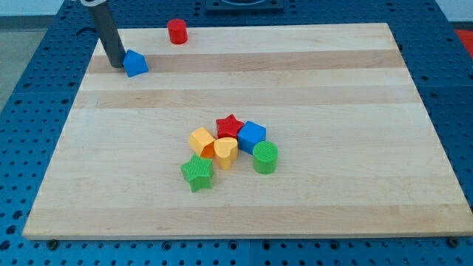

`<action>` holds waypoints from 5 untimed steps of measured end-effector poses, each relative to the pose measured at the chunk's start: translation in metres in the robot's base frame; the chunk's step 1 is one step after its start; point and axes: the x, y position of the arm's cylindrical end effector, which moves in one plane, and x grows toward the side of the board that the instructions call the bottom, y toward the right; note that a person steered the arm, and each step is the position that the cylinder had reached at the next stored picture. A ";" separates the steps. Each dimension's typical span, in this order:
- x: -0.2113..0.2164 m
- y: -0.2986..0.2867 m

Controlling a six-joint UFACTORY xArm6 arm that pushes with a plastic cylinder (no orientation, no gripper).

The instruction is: Move the blue triangle slightly left and down

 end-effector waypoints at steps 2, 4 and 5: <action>-0.053 0.009; -0.015 0.039; 0.013 0.042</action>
